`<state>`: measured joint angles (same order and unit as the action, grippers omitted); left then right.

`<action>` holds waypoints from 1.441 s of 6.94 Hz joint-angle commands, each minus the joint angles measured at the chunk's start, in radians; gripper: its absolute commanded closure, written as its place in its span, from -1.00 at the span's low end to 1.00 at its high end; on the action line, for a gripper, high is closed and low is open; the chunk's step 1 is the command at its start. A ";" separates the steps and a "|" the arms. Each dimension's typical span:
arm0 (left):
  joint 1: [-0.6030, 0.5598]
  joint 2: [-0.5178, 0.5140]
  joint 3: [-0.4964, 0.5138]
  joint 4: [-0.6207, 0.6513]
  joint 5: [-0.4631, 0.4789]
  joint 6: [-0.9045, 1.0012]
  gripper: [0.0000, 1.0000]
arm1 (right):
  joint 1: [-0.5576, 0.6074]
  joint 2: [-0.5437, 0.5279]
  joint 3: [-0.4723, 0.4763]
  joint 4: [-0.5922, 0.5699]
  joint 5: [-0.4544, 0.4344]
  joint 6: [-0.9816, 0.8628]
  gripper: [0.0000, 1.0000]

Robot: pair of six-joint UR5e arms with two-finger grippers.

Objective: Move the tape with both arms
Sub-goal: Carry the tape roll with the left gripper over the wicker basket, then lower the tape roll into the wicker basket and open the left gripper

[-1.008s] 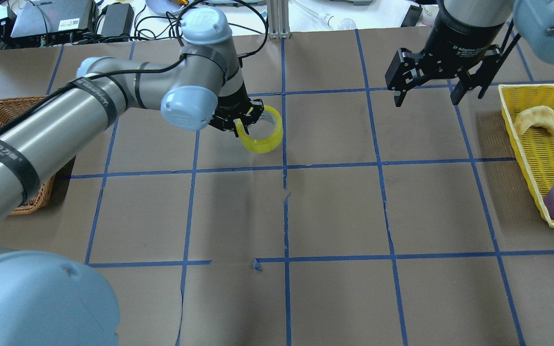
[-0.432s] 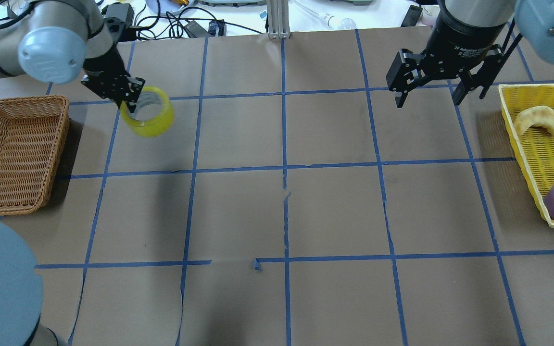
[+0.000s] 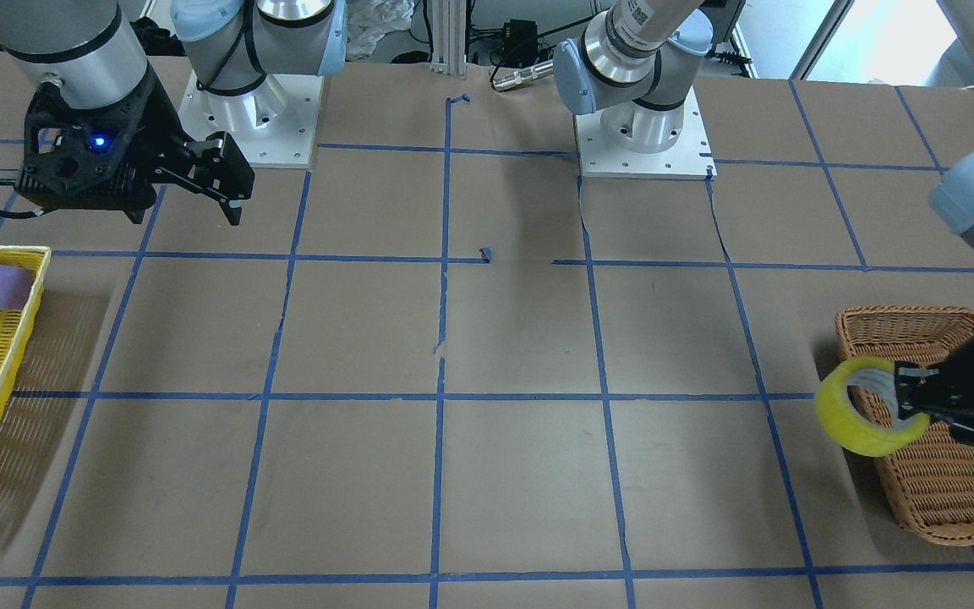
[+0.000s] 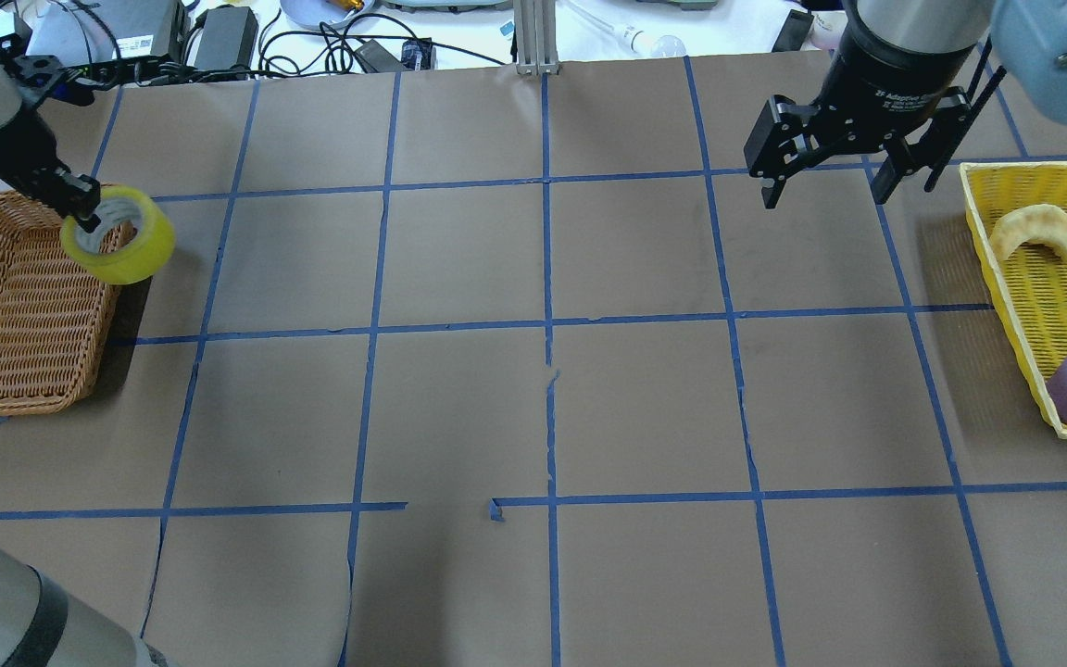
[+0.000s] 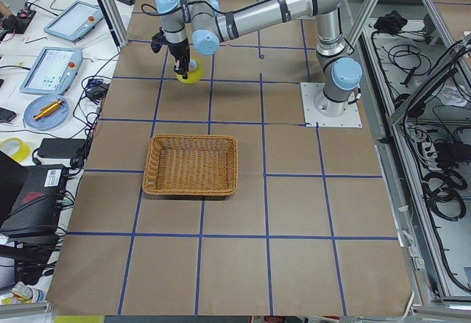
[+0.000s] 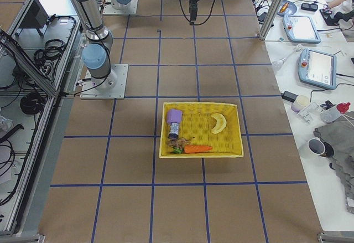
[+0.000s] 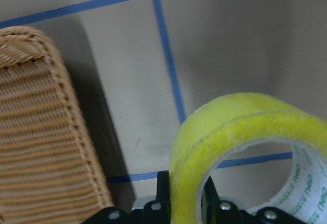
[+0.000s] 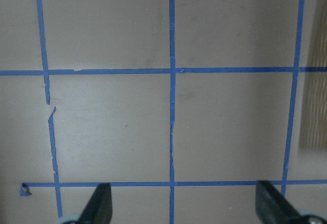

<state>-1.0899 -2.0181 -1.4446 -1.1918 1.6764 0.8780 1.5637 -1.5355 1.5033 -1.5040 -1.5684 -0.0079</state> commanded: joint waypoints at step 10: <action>0.046 0.154 0.042 -0.324 -0.076 0.012 -0.81 | -0.004 -0.002 0.005 0.001 -0.006 -0.001 -1.00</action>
<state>-0.9690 -1.9602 -1.4096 -1.3838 1.6002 1.0183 1.5619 -1.5391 1.5078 -1.5033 -1.5739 -0.0083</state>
